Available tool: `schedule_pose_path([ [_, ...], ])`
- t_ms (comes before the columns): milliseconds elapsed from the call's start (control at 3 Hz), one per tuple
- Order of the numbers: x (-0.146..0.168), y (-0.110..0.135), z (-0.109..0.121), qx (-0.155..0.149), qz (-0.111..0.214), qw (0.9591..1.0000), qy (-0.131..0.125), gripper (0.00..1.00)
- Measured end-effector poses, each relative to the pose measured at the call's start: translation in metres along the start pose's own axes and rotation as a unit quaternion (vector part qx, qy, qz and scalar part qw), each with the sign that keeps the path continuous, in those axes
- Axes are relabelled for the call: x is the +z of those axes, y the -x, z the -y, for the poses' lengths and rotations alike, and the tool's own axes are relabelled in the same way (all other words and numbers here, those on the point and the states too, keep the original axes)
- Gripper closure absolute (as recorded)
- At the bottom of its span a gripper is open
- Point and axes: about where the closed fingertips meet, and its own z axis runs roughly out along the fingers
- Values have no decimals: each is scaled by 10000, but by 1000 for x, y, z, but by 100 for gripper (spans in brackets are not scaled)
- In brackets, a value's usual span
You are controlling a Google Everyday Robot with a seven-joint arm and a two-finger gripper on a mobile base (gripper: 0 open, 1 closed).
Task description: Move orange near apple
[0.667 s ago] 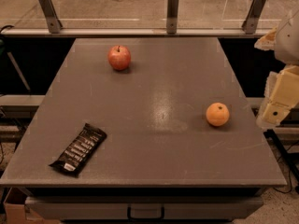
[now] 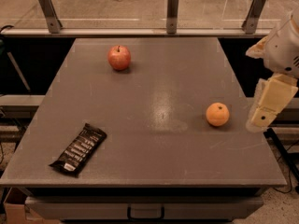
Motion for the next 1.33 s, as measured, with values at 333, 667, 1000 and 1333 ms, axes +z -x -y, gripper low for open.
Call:
schedule_pose_path([
  [333, 39, 7, -3, 31, 287, 9995, 154, 0],
  [667, 77, 15, -2, -23, 516, 9984, 216, 0],
  [1000, 104, 18, 1, -61, 604, 9978, 282, 0],
  [1333, 118, 18, 4, -36, 649, 9974, 319, 18],
])
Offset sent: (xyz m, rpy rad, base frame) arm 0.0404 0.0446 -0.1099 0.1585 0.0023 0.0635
